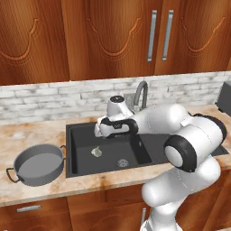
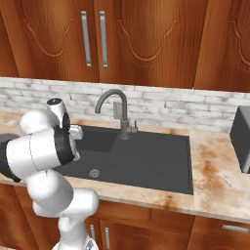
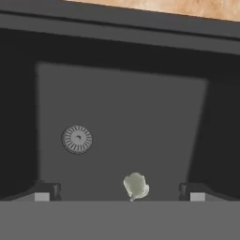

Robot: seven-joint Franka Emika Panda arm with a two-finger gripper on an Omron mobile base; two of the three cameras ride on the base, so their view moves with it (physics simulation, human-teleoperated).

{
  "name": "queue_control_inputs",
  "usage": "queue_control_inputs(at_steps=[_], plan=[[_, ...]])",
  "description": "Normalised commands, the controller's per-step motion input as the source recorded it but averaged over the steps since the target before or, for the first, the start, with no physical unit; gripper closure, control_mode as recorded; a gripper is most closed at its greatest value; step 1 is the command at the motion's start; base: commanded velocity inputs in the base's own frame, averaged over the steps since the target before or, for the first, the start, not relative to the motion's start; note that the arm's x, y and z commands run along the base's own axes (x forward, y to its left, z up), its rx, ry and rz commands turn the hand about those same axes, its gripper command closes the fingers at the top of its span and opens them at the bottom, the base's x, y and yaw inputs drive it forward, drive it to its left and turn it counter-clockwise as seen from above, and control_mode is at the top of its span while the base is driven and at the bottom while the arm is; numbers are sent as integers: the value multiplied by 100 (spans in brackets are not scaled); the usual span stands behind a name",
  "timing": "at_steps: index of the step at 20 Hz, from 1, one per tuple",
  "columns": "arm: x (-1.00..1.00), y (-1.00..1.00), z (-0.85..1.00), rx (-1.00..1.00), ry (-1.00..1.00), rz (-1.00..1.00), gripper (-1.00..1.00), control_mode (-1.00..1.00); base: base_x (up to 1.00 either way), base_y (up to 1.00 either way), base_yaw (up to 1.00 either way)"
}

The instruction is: Dump the garlic from the pot into the sink. Then turn on the water and wash the garlic. Then turn off the water and put the garlic back in the pot.

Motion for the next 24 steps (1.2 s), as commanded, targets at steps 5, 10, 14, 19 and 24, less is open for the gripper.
queue_control_inputs(at_steps=[5, 10, 14, 19, 24], plan=[[47, 16, -42, -4, 14, 11, -100, -100, 0, 0, 0], [39, 11, -41, -3, 14, 0, -100, -100, 0, 0, 0], [41, 8, -46, -1, 12, 0, -100, -100, 0, 0, 0], [38, 8, -46, 0, 9, 0, -100, -100, 0, 0, 0], [30, 20, -49, -3, 6, 0, -100, -100, 0, 0, 0]])
